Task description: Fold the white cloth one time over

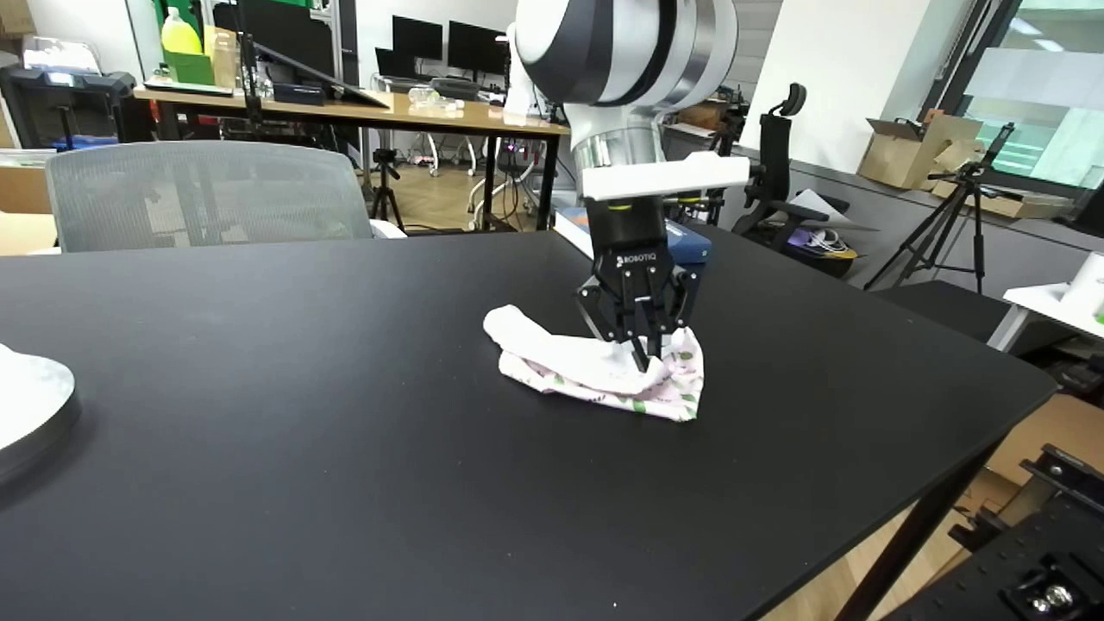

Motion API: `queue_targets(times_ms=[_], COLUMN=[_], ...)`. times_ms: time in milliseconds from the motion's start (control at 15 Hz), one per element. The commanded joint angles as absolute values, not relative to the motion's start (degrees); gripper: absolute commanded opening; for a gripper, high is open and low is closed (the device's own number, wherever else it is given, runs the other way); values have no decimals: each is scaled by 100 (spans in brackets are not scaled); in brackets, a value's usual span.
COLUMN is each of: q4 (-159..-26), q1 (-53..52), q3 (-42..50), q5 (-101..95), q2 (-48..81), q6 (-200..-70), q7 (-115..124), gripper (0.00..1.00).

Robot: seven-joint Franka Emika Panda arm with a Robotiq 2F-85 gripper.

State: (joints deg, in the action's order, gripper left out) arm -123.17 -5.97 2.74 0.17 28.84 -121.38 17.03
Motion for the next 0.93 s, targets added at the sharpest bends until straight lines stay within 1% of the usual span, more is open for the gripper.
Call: queue_targets(times_ms=[0,67,200,400,533,667,733,867], q4=[-12164,-12183,-12242,-12370,-12448,-12524,-12556,-12615], q1=[-653,-674,-741,-832,-881,-896,-896,-846], q3=[313,327,377,432,452,444,439,399], q5=[-146,-177,-321,-564,-716,-838,-890,-914], q2=[3120,3118,3035,2762,2566,2353,2256,2071], q6=[-12165,-12232,-12402,-12640,-12779,-12903,-12932,-12924], q7=[1928,1947,2046,2155,2197,2221,2236,2147], gripper=[35,37,49,71,83,97,99,100])
